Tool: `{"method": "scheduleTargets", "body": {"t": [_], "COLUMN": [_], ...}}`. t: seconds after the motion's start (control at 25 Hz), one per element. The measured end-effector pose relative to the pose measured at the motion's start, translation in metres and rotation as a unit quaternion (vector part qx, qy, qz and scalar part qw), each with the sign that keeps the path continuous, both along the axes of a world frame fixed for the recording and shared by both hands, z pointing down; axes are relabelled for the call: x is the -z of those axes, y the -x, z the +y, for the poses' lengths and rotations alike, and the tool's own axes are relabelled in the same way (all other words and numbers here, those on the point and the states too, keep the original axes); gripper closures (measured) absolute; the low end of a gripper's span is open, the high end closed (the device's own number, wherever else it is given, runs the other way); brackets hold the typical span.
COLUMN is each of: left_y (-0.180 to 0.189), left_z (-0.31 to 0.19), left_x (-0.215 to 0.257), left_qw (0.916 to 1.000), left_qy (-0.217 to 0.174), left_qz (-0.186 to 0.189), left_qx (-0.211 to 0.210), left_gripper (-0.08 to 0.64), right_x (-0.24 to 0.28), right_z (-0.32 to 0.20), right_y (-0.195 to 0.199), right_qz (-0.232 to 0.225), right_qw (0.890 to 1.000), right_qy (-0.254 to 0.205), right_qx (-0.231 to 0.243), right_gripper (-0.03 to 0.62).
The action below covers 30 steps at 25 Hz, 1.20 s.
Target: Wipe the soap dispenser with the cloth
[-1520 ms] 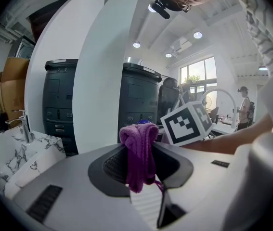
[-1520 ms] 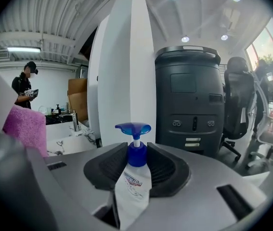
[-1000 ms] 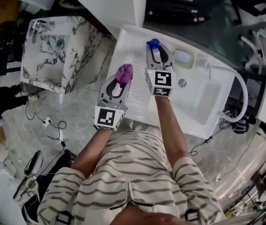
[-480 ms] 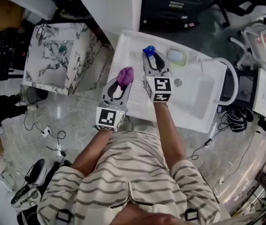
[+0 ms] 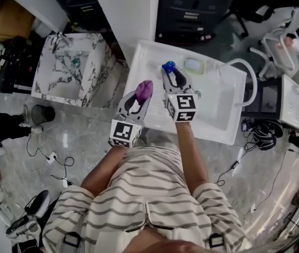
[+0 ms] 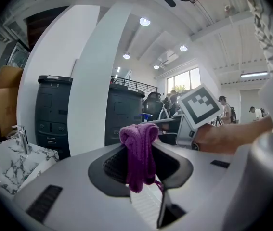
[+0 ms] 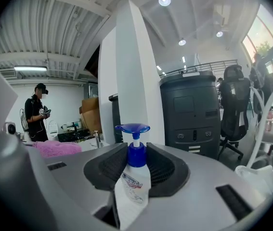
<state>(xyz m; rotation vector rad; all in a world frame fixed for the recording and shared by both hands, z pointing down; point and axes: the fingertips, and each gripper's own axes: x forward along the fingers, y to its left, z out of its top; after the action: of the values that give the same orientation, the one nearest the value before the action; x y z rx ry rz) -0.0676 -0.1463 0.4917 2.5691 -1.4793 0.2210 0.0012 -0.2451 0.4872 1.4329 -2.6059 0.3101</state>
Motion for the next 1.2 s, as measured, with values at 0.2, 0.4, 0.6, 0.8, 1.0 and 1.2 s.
{"method": "scheduleTargets", "body": {"t": [0.2, 0.4, 0.6, 0.8, 1.0, 1.2], "left_y": [-0.002, -0.002, -0.003, -0.005, -0.006, -0.009], "left_z": [0.014, 0.027, 0.037, 0.049, 0.057, 0.065], "left_x": [0.011, 0.021, 0.030, 0.038, 0.042, 0.042], "left_qw": [0.9997, 0.9992, 0.9985, 0.9977, 0.9971, 0.9966], "left_qy": [-0.018, -0.033, -0.044, -0.054, -0.060, -0.063], "left_qz": [-0.004, -0.008, -0.012, -0.014, -0.018, -0.017], "left_qx": [-0.015, -0.024, -0.031, -0.038, -0.044, -0.051], "left_gripper": [0.440, 0.440, 0.440, 0.440, 0.440, 0.440], "right_x": [0.018, 0.038, 0.051, 0.059, 0.069, 0.071], "right_z": [0.027, 0.055, 0.078, 0.096, 0.109, 0.119], "right_y": [-0.004, -0.003, -0.002, -0.001, 0.000, 0.003], "right_qz": [-0.005, -0.007, -0.008, -0.010, -0.011, -0.010], "right_qw": [1.000, 1.000, 1.000, 1.000, 1.000, 0.999], "right_qy": [-0.001, -0.009, -0.013, -0.018, -0.024, -0.027], "right_qx": [0.007, 0.011, 0.018, 0.016, 0.014, 0.013], "right_gripper": [0.460, 0.459, 0.460, 0.460, 0.460, 0.460]}}
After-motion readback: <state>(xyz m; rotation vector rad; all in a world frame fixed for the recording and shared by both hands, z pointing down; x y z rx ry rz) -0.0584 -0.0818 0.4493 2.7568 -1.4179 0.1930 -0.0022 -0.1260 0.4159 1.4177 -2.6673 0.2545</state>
